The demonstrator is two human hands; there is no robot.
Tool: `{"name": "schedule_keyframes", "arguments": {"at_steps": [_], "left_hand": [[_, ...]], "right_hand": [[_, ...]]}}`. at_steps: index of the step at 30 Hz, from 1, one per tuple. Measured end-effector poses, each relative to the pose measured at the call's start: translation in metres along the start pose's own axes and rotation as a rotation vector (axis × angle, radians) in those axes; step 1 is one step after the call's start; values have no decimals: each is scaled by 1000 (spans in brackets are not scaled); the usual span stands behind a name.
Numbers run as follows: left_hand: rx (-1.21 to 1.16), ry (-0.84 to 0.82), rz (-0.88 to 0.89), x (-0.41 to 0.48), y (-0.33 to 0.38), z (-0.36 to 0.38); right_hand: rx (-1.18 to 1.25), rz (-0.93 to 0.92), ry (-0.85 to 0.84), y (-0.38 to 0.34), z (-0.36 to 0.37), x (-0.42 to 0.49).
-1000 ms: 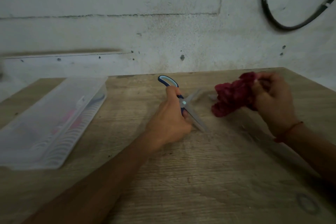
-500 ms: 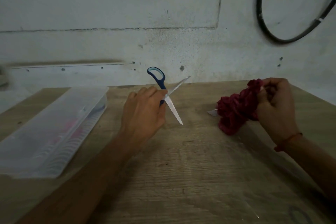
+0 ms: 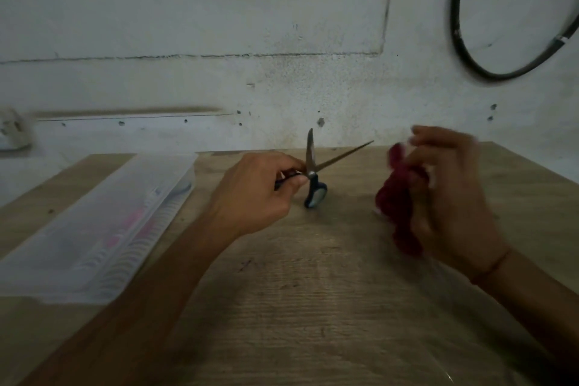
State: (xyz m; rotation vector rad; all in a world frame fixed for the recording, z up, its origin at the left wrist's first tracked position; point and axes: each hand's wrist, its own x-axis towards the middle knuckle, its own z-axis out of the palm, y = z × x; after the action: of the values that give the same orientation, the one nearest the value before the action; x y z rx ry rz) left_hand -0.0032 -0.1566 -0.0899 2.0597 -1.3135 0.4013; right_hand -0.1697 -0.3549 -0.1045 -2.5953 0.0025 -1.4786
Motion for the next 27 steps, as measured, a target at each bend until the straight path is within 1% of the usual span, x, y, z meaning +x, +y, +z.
{"name": "schedule_keyframes", "arguments": {"at_steps": [1, 3, 5, 7, 9, 11, 12, 13, 14, 16, 18, 20, 21, 23, 25, 27], "left_hand": [[-24, -23, 25, 0, 3, -2], [-57, -62, 75, -2, 9, -3], [-57, -80, 126, -3, 13, -4], [-67, -47, 133, -3, 14, -5], [-44, 70, 129, -3, 12, -7], [87, 255, 117, -1, 11, -5], [137, 362, 66, -1, 13, -3], [127, 454, -23, -2, 17, 1], [54, 523, -121, -4, 23, 5], [-133, 581, -283, -5, 35, 16], [-341, 503, -443, -5, 40, 26], [-569, 349, -571, -4, 39, 32], [-636, 270, -571, -4, 36, 35], [-711, 148, -466, -4, 33, 39], [-807, 98, -380, -5, 33, 39], [-816, 70, -354, -7, 33, 38]], "right_hand": [[-93, -91, -84, -8, 4, 1], [-303, -242, -177, -17, 12, 0], [-416, -304, -226, -20, 17, 0], [-421, -294, -243, -22, 18, 2], [-366, -266, -227, -23, 18, 5], [-320, -242, -207, -22, 17, 8], [-307, -225, -200, -22, 17, 11], [-294, -193, -192, -22, 17, 13], [-276, -150, -186, -23, 17, 14], [-230, -60, -167, -24, 18, 14], [-187, 4, -138, -26, 20, 11], [-118, 67, -114, -31, 24, 7], [-51, 108, -118, -34, 25, 6], [124, 201, -173, -40, 26, 3], [254, 277, -254, -43, 27, 1], [297, 282, -287, -45, 26, -1]]}}
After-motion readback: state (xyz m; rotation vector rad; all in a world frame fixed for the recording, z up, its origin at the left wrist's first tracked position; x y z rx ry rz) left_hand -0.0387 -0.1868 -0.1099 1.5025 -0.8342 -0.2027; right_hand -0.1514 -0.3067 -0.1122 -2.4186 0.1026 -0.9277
